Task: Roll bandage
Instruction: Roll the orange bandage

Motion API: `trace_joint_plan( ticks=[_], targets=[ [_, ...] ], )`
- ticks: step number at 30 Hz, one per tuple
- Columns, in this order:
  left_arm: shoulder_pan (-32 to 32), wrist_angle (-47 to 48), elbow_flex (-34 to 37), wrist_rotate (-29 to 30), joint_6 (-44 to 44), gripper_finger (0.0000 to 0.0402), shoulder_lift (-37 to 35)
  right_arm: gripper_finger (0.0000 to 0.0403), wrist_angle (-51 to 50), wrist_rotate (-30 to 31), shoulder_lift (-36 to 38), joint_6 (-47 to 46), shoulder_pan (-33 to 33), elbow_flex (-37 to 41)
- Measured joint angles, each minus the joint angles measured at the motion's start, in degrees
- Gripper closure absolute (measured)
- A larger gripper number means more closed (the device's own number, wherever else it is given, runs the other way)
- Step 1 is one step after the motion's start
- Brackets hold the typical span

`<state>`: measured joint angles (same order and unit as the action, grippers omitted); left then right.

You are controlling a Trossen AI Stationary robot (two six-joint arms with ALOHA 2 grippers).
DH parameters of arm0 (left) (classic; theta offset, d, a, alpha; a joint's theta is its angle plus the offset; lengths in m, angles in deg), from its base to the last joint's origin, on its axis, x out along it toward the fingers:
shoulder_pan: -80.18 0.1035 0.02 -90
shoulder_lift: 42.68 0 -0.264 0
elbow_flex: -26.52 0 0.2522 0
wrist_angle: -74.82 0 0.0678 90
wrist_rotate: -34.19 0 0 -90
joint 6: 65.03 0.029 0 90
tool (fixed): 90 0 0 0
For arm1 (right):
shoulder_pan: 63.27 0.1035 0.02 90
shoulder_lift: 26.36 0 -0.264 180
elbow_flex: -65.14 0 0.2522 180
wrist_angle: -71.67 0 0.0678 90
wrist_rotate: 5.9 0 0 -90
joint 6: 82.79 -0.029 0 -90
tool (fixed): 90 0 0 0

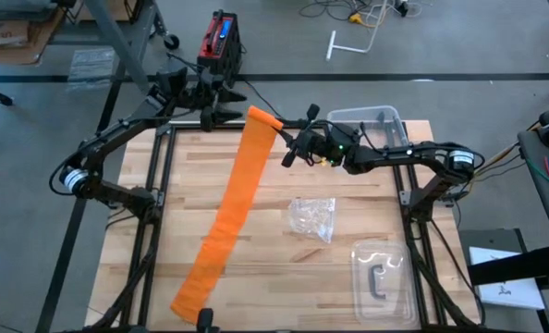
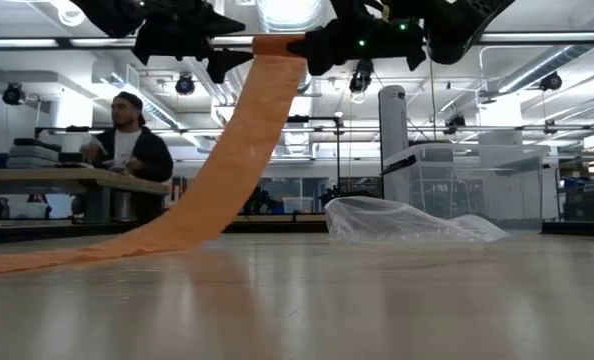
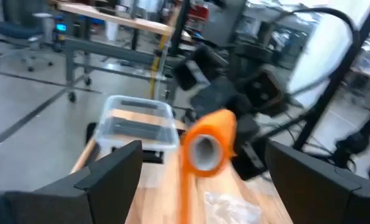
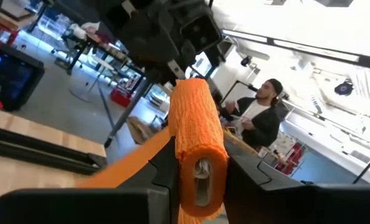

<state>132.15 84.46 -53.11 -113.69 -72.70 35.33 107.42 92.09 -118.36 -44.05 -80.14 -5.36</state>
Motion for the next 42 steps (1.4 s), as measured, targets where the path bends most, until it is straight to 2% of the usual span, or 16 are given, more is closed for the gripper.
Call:
trace_joint_plan(
  ticks=[4,12,21,25,34,38,42],
  targets=[
    [-0.9,-1.4,0.0,-0.1,-3.8,0.0078,1.9,0.0324,0.1,0.5,0.0,1.3,0.1,0.0],
    [-3.5,-6.7,0.0,-2.3,-5.5,0.0085,4.4,0.0323,0.1,2.6,0.0,3.3,0.1,0.0],
    [-4.4,-9.7,0.0,-2.1,-8.5,0.0104,5.6,0.0327,0.1,2.7,0.0,2.6,0.1,0.0],
    [-4.6,-10.0,0.0,-2.0,-9.3,0.0137,5.8,0.0315,0.1,2.6,0.0,1.8,0.1,0.0],
    [-5.8,-10.4,0.0,0.6,-9.8,0.0248,5.8,0.0298,-1.0,2.5,0.0,-1.9,0.2,-0.1],
    [-5.9,-10.5,0.0,0.7,-9.8,0.0287,5.8,0.0282,-3.2,2.5,0.2,-12.4,0.3,-0.1],
    [-5.9,-11.0,0.0,0.3,-9.3,0.0314,5.5,0.0244,-9.0,2.4,2.8,-24.9,0.6,-0.1]
  ],
)
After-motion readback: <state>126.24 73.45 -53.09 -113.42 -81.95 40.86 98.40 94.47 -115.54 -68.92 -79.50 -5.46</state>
